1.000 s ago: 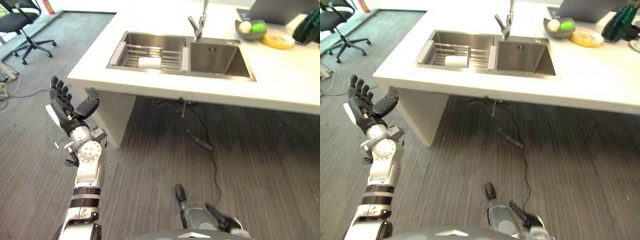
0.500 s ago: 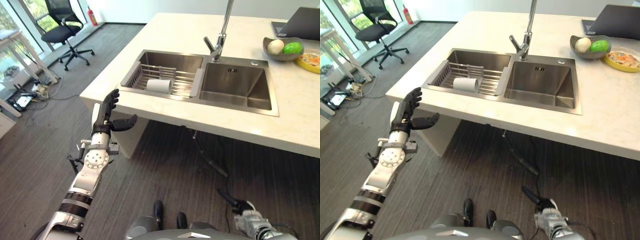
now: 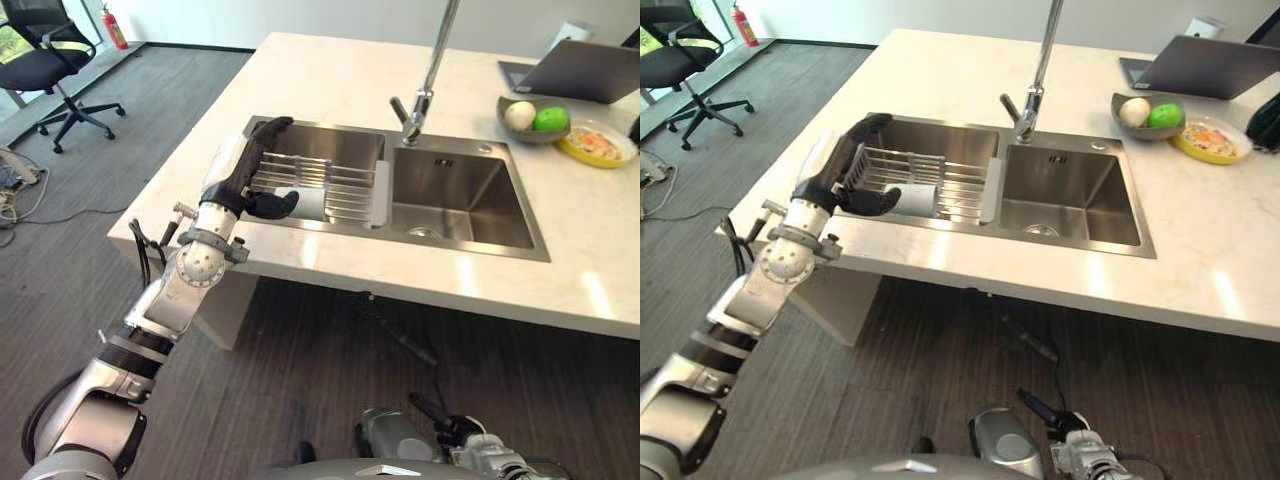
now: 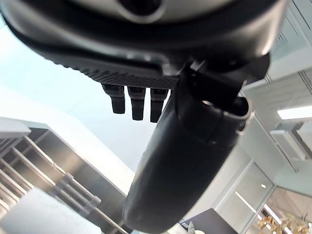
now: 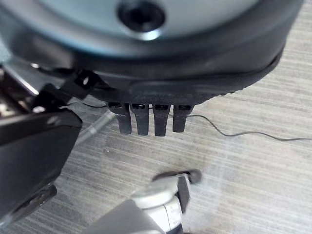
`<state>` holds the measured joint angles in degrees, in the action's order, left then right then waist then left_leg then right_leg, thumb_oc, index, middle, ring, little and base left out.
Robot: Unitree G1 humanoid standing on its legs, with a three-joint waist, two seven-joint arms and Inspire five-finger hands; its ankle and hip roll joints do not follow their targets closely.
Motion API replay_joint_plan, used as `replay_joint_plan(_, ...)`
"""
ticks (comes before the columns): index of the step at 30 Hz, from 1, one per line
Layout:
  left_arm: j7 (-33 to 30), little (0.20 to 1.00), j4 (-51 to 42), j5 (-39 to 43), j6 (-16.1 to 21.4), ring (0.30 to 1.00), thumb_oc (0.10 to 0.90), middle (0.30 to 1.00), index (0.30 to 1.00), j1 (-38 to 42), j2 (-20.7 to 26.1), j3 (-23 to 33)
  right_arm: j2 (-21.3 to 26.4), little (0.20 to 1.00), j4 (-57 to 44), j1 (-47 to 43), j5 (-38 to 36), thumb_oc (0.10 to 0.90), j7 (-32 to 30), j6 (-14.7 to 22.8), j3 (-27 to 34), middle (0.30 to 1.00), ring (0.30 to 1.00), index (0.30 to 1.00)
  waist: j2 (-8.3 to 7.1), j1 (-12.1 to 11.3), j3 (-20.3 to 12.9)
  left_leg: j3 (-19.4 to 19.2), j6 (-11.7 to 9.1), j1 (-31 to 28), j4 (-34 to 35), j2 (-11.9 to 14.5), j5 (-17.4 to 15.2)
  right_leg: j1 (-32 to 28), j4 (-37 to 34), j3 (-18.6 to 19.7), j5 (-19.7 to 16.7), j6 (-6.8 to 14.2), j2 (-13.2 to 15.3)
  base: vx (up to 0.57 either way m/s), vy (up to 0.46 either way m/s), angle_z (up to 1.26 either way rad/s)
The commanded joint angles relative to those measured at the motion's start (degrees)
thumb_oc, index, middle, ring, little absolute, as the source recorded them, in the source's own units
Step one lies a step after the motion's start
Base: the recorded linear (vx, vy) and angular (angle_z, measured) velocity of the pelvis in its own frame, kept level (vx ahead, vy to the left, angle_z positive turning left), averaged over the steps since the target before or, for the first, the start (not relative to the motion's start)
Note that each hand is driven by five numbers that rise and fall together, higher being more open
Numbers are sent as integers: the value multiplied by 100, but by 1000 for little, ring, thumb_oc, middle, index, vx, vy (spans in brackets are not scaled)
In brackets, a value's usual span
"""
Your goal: Place the dishes in the dishwasher.
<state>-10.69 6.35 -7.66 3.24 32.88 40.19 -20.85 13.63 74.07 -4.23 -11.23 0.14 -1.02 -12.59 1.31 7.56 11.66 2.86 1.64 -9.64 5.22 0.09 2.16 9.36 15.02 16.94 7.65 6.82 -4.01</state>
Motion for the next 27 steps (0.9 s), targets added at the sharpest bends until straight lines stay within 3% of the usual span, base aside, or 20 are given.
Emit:
replay_joint_plan(1,89,900,-493,-247,369,900,800,900,900,412,514,239,280,900,53,-107,90,800,-36,101,67,900,900,900,-37,-82,-513,64,-310,242,-135,-122,-321,-507,-438,-329,-612,7,165,77,-26,33)
replay_joint_plan(6,530,900,-117,131,391,900,800,900,900,713,1039,-72,430,900,121,19,232,800,121,29,-23,900,900,900,26,-168,-745,15,-357,210,-22,-166,-290,-1105,-1430,-264,-889,20,376,95,-50,10)
replay_joint_plan(12,915,900,14,263,316,900,800,900,900,988,1573,-475,451,900,156,-11,165,800,139,-17,17,900,900,900,134,-182,-766,-9,-408,145,-22,-162,-309,-1460,-1879,-484,-945,-12,488,48,-31,2)
replay_joint_plan(22,1163,900,-26,75,210,900,800,900,900,1462,1574,-1064,359,900,70,-230,210,800,202,-41,-245,900,900,900,210,-177,-736,10,-420,115,-22,-170,-328,-1488,-1873,-593,-905,-44,484,15,-16,11)
replay_joint_plan(27,1222,900,98,48,150,900,800,900,900,1736,870,-1401,378,900,63,-186,210,800,186,-50,-286,900,900,900,364,-71,-586,-31,-415,123,-22,-167,-327,-1435,-1822,-632,-866,-58,494,0,0,0)
